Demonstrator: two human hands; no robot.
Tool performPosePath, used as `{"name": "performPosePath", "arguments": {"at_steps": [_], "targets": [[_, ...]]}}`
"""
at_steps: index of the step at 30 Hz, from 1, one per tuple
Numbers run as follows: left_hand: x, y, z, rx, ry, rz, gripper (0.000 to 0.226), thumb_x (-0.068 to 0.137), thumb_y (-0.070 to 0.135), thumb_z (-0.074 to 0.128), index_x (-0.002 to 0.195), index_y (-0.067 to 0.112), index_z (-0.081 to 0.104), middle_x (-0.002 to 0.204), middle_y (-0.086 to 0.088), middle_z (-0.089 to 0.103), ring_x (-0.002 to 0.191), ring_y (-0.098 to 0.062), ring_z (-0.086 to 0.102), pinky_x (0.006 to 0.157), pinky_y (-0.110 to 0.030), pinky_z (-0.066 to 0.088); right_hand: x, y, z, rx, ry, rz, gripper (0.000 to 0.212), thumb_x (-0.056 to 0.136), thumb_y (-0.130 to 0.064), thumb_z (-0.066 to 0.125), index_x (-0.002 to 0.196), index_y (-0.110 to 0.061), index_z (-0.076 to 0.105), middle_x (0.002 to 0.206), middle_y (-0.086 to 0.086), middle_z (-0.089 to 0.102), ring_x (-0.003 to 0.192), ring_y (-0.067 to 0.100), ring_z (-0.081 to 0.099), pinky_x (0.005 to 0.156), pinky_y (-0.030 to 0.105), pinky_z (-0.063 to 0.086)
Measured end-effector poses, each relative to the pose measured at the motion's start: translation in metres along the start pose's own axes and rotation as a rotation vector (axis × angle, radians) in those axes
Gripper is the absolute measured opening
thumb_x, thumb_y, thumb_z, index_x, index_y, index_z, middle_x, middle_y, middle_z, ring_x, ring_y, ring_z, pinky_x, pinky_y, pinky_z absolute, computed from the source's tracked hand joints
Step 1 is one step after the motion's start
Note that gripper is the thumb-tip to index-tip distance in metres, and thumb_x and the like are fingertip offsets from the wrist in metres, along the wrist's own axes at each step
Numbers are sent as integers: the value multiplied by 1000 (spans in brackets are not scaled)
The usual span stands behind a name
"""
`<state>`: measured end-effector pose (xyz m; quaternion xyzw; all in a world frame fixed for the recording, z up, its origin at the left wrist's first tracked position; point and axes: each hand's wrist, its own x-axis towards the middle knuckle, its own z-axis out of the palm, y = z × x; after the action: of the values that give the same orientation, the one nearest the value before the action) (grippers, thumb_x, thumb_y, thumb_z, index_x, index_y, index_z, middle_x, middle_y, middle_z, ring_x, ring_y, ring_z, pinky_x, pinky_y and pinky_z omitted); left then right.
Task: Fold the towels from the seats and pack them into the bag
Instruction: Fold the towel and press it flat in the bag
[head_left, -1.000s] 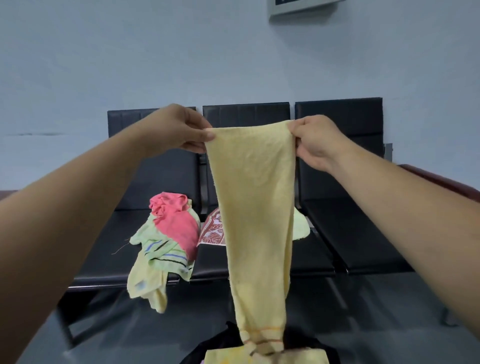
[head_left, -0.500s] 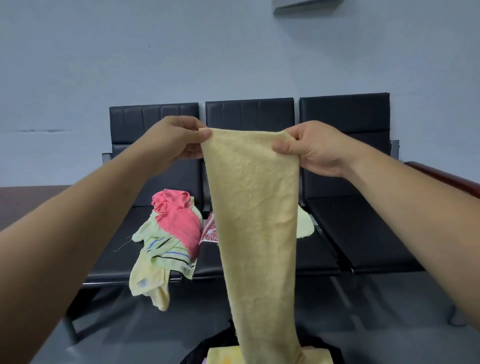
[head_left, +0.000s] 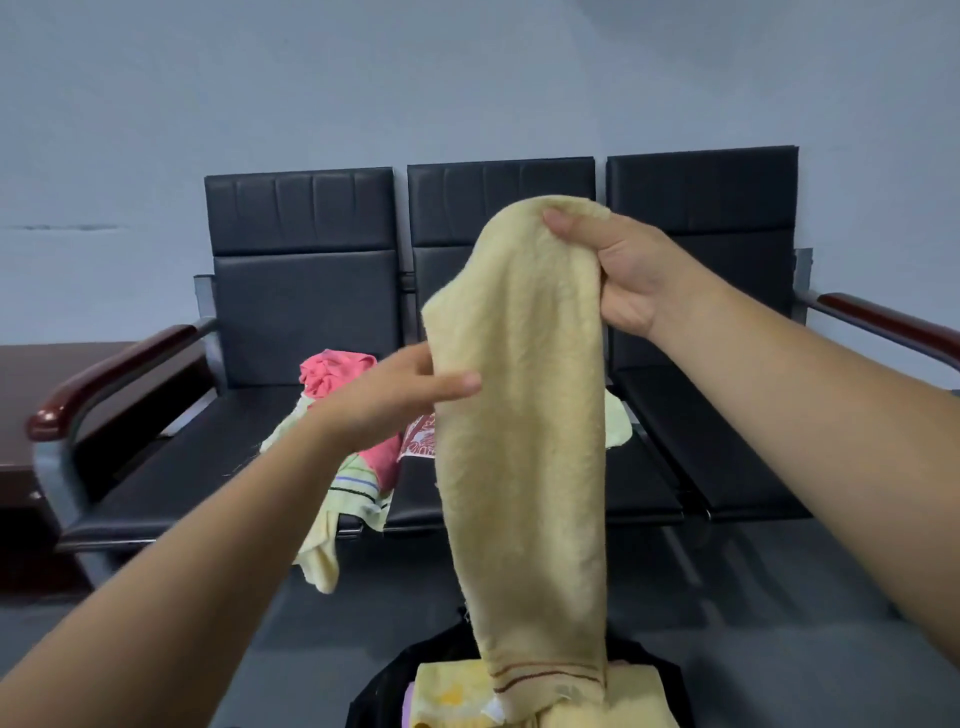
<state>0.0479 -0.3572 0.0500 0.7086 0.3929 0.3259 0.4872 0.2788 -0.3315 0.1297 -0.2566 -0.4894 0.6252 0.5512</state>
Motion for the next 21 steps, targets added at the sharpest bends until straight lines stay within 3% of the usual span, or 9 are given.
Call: {"name": "performPosePath", "arguments": {"at_steps": [2,4,7,10,13,15,17,19,21], "targets": [[-1,-21,22,20,12,-42,11,92,12,70,102,8,68,91,2,79,83,-7,74,77,-20,55,3,1,0,-36,35,31,42,94,-2,67,134,6,57,124,24,68,111,34,70,86,48,61],[-3,-39,36,-44,68,-81,8,94,2,62,92,6,68,77,2,77,67,-4,71,62,-13,54,6,3,-3,-67,57,56,36,93,-2,67,128,5,61,120,23,70,107,34,72,83,47,62],[-4,-60,41,-185,84,-118,15,88,9,73,103,10,74,106,-11,76,95,-23,73,85,-33,59,13,10,-15,-129,167,104,28,93,-1,68,119,5,64,111,21,74,98,31,75,82,47,62],[0,-67,43,-331,152,-153,15,79,23,72,90,18,81,100,-9,77,89,-22,72,90,-42,55,24,23,-35,-196,315,229,33,91,-2,71,122,3,60,115,20,71,100,32,73,86,49,60],[6,-60,48,-659,191,-124,30,80,22,70,106,10,78,114,-15,72,101,-27,71,96,-47,54,26,42,-52,-112,350,357,34,95,-5,65,128,2,58,120,19,69,106,31,69,79,45,59],[12,-56,48,-860,164,-59,47,85,26,67,126,2,67,125,-19,67,112,-30,68,97,-44,55,23,59,-58,-5,300,331,39,101,-12,58,137,2,56,133,19,65,116,31,67,87,43,59],[17,-48,47,-1019,144,-25,51,91,31,64,132,1,62,131,-20,64,120,-31,63,104,-46,50,15,77,-60,128,185,284,48,105,-31,50,141,1,53,139,19,61,125,32,63,103,44,52],[23,-40,44,-1117,163,5,53,93,31,61,137,1,57,135,-20,62,124,-32,61,105,-48,49,5,95,-62,185,39,344,64,103,-53,42,140,-2,57,136,16,64,127,32,61,111,48,45],[25,-33,41,-1154,168,35,55,93,31,59,139,0,54,136,-20,61,125,-32,61,103,-49,50,-7,110,-63,111,-109,449,75,96,-69,41,128,-6,68,124,12,69,118,29,64,108,48,47]]}}
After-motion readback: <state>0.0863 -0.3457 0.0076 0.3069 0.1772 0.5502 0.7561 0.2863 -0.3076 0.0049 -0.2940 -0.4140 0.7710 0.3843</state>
